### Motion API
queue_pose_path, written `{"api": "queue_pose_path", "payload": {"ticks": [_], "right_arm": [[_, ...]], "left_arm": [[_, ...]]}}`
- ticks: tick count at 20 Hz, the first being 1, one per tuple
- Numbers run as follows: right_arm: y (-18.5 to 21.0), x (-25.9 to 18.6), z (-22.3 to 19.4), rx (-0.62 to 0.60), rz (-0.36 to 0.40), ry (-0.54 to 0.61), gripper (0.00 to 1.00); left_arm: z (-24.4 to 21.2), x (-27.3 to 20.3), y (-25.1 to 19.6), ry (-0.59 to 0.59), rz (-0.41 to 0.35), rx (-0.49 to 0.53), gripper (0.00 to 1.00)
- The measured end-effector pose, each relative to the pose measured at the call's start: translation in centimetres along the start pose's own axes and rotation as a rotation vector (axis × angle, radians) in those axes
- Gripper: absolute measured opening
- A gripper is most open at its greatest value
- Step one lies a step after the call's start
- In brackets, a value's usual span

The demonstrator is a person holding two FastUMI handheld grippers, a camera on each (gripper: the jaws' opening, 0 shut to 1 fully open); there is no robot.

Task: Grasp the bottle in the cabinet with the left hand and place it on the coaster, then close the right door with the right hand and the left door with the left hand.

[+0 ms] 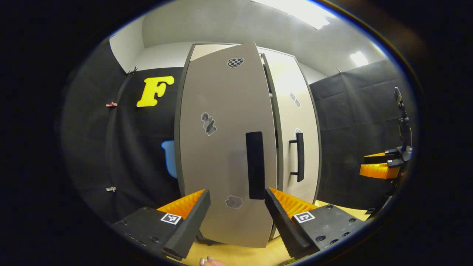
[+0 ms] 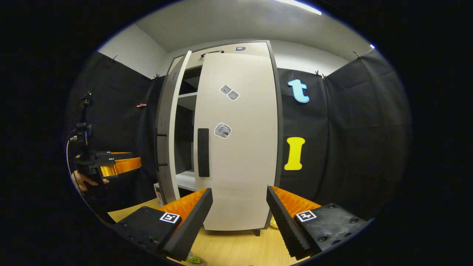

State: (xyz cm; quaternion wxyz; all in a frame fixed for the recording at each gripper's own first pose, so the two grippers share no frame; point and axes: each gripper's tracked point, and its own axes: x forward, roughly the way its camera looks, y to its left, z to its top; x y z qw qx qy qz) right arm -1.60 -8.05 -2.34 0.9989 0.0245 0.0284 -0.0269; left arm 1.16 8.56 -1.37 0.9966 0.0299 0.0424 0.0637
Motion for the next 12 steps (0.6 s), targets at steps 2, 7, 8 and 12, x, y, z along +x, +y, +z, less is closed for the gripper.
{"api": "queue_pose_path", "payload": {"ticks": [2, 7, 8, 12], "right_arm": [[0.5, -0.8, -0.2, -0.007, 0.018, 0.008, 0.98], [0.8, -3.1, 0.3, 0.044, 0.038, 0.002, 0.98], [0.6, -3.5, 0.3, 0.042, 0.034, 0.001, 0.98], [-0.2, -4.8, 0.1, 0.024, 0.006, 0.006, 0.97]], "left_arm": [[0.3, -0.3, -0.4, 0.003, -0.007, -0.018, 0.94], [0.5, -2.6, -2.7, -0.004, -0.004, -0.043, 0.94], [0.6, -2.9, -3.0, -0.005, -0.005, -0.041, 0.94], [0.8, -4.7, -3.4, -0.009, 0.040, -0.021, 0.94]]}}
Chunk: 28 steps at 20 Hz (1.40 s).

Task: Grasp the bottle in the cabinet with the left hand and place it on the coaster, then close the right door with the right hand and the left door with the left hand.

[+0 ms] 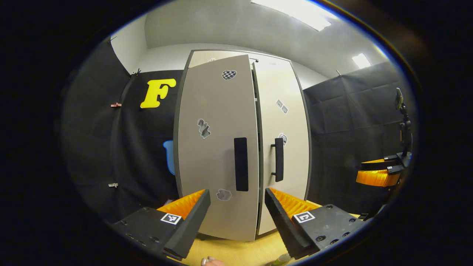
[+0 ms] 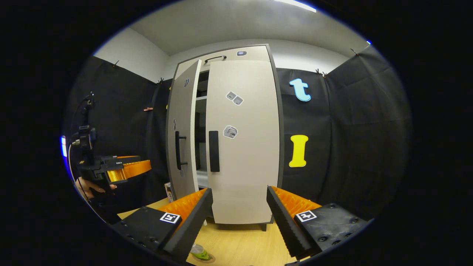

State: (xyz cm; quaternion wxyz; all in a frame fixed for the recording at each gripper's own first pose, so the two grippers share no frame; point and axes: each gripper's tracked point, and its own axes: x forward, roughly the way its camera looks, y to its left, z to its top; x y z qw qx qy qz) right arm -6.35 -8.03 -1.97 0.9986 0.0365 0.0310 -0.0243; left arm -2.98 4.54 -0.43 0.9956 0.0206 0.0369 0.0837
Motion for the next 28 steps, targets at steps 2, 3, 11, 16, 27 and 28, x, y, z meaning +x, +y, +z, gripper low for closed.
{"api": "queue_pose_path", "payload": {"ticks": [2, 3, 11, 16, 27, 28], "right_arm": [[-0.4, -0.4, -0.2, -0.008, -0.016, 0.008, 0.97], [-0.6, -0.5, -0.1, -0.006, -0.023, 0.010, 0.97], [0.0, -0.6, 0.8, -0.016, -0.022, -0.005, 0.98], [0.6, -1.1, 1.6, -0.023, -0.016, -0.025, 0.98], [1.2, -2.3, 2.2, -0.028, -0.041, -0.052, 0.98], [1.2, -2.2, 2.2, -0.027, -0.044, -0.051, 0.98]], "left_arm": [[0.4, -0.4, -0.2, -0.004, 0.029, 0.015, 0.94], [0.9, -0.4, -0.3, -0.019, 0.032, 0.021, 0.94], [1.7, -1.5, -1.4, -0.028, 0.004, -0.008, 0.94], [1.7, -2.1, -1.6, -0.027, -0.008, -0.025, 0.94], [2.8, -3.3, -3.0, -0.049, -0.059, -0.011, 0.94], [2.7, -3.5, -3.4, -0.052, -0.065, -0.017, 0.94]]}}
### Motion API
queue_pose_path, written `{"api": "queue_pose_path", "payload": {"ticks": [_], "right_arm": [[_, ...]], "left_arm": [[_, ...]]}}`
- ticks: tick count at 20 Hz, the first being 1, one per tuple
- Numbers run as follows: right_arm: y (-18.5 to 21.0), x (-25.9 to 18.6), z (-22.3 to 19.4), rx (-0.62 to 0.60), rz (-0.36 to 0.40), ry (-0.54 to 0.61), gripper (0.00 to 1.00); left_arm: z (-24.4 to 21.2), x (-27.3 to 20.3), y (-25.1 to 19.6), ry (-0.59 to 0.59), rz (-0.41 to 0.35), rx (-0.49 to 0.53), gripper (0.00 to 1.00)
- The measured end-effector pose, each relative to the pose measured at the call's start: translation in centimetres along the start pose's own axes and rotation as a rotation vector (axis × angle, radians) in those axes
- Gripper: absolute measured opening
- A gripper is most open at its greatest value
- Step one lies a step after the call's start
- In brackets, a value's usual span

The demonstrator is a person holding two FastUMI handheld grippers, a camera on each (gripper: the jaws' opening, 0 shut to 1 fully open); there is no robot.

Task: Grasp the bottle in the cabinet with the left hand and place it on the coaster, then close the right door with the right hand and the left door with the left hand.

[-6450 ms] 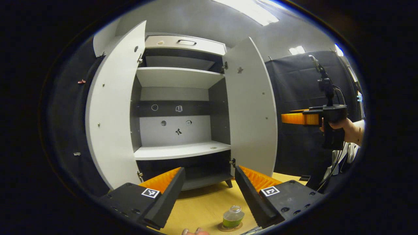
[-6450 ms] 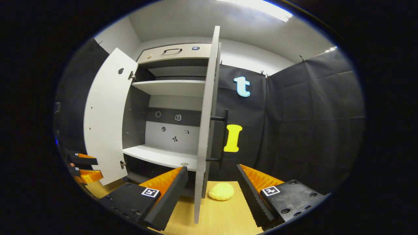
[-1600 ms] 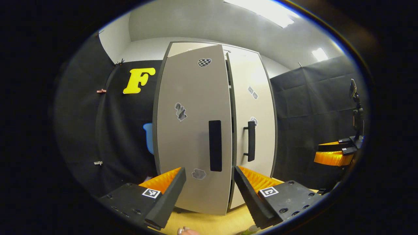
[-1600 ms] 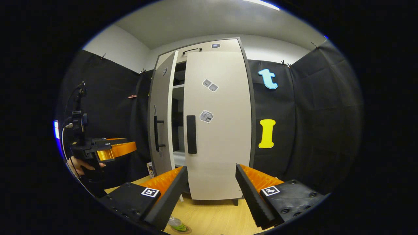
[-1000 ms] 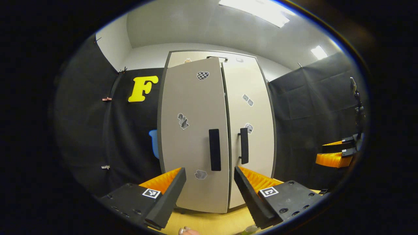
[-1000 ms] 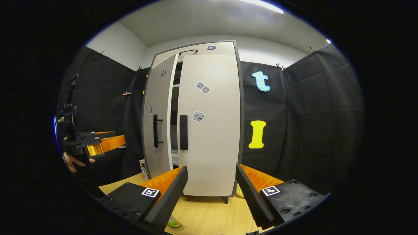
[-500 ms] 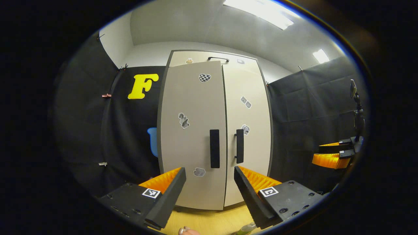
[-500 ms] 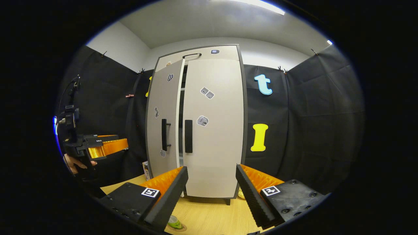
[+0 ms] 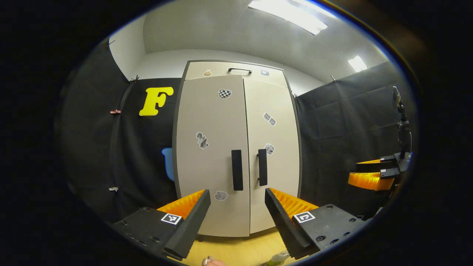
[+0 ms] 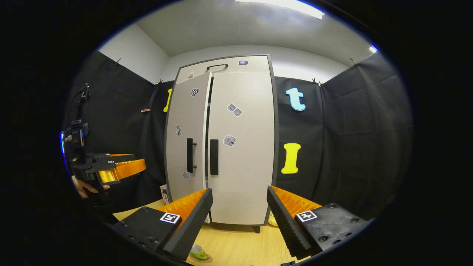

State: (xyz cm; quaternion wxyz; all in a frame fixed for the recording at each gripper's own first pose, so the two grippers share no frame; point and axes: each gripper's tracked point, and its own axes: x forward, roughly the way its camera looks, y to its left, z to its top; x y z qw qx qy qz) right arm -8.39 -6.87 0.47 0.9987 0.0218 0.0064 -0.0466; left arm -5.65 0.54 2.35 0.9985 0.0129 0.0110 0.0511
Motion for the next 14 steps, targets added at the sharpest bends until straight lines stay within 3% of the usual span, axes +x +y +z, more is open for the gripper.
{"api": "queue_pose_path", "payload": {"ticks": [14], "right_arm": [[-0.4, -1.4, 0.4, -0.019, -0.005, 0.018, 0.98]], "left_arm": [[-1.3, 1.2, -3.1, 0.023, -0.069, -0.042, 0.94]]}}
